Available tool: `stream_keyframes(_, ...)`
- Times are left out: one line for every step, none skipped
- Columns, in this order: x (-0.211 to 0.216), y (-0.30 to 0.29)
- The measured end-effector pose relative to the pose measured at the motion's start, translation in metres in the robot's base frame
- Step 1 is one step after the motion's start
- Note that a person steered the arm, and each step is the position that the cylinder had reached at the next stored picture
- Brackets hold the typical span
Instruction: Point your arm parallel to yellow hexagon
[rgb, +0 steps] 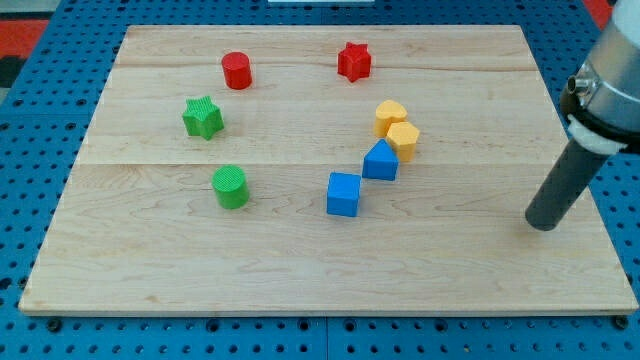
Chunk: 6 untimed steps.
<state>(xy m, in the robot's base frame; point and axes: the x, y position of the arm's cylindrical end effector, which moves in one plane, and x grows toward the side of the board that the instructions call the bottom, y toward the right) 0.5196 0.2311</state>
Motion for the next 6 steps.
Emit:
stream_keyframes(-0.002,0.005)
stream_keyframes(-0.002,0.007)
stream_keyframes(-0.002,0.02)
stream_keyframes(-0.019,0.032)
stream_keyframes(-0.039,-0.001)
stream_keyframes(-0.054,-0.022)
